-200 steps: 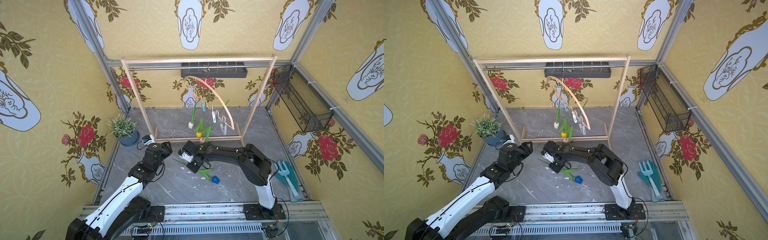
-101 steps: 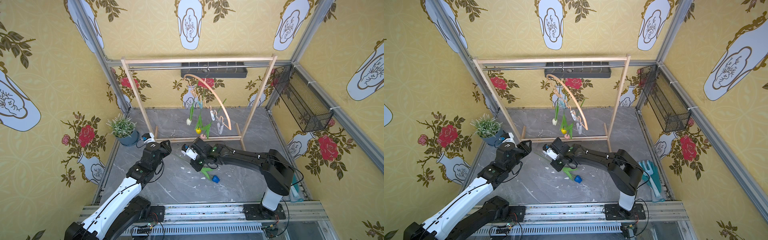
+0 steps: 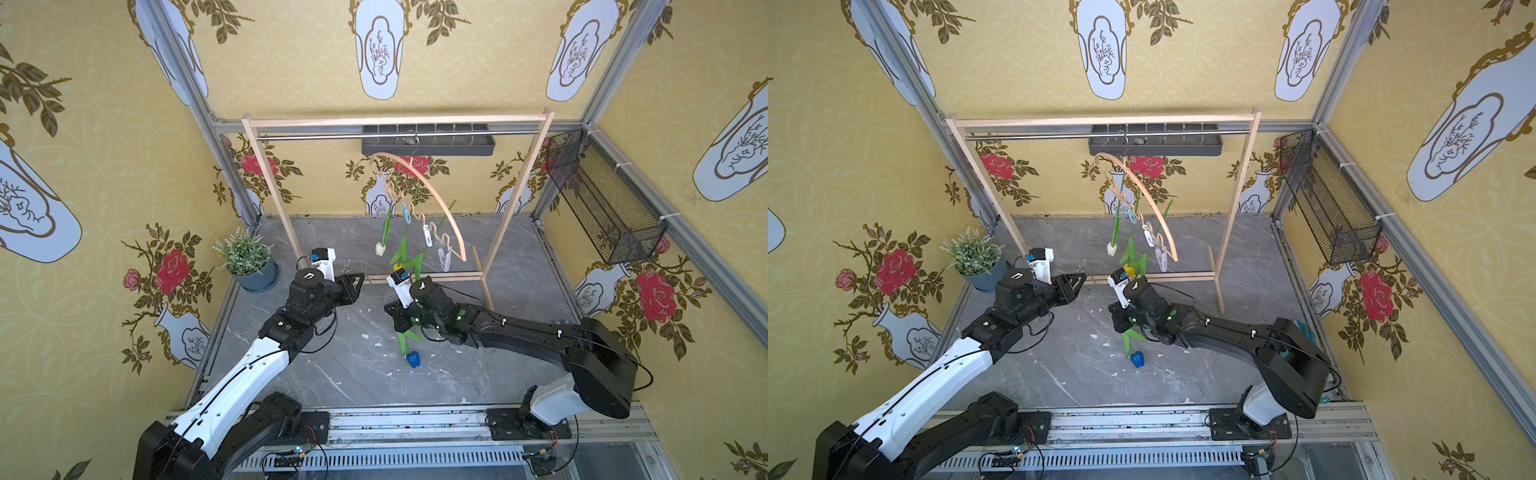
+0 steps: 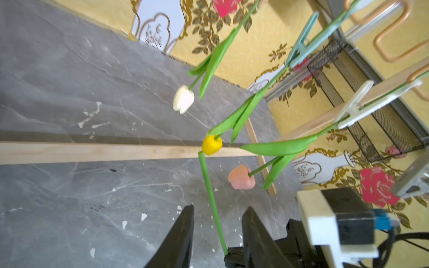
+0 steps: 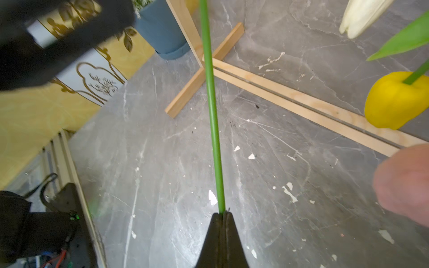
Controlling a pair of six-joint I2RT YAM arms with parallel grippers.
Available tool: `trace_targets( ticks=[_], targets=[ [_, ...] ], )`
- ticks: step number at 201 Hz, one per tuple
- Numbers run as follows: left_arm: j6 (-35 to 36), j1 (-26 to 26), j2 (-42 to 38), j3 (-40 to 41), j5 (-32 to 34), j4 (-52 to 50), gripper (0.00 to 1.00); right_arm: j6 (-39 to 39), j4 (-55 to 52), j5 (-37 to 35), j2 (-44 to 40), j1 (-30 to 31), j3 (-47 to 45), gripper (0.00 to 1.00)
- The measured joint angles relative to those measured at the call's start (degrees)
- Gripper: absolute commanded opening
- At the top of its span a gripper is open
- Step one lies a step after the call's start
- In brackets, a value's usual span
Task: Dry the flowers on a clothes hanger
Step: Pick up the flower at the center of the board.
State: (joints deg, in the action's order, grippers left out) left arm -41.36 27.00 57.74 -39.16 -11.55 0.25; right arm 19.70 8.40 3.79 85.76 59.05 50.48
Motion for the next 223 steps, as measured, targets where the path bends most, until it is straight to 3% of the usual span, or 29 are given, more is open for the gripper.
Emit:
trace_targets(
  ticks=[47, 106, 163, 187, 206, 223],
  targets=[
    [-0.11, 0.57, 5.81, -0.26, -8.04, 2.6, 0.3, 4.13, 5.53, 0.02, -1.01, 0.15, -1.6, 0.0],
    [-0.26, 0.61, 7.8, -0.26, -10.8, 4.85, 0.19, 5.77, 8.22, 0.79, -1.9, 0.13, -2.29, 0.0],
    [-0.94, 0.76, 9.4, -0.26, -13.27, 6.67, 0.0, 7.17, 8.41, 1.38, -2.6, 0.02, -3.37, 0.0],
    [-1.16, 0.81, 9.18, -0.31, -14.29, 7.04, 0.0, 7.54, 8.57, 2.08, -4.39, -0.87, -4.57, 0.0],
    [-1.31, 0.74, 9.09, -1.29, -15.65, 7.26, 0.0, 9.2, 10.8, 6.47, -6.43, -3.45, -6.47, 0.34],
    [-1.09, -0.2, 9.22, -2.1, -16.55, 7.65, 0.0, 10.73, 13.94, 11.3, -9.22, -7.17, -9.53, 0.47]
  ],
)
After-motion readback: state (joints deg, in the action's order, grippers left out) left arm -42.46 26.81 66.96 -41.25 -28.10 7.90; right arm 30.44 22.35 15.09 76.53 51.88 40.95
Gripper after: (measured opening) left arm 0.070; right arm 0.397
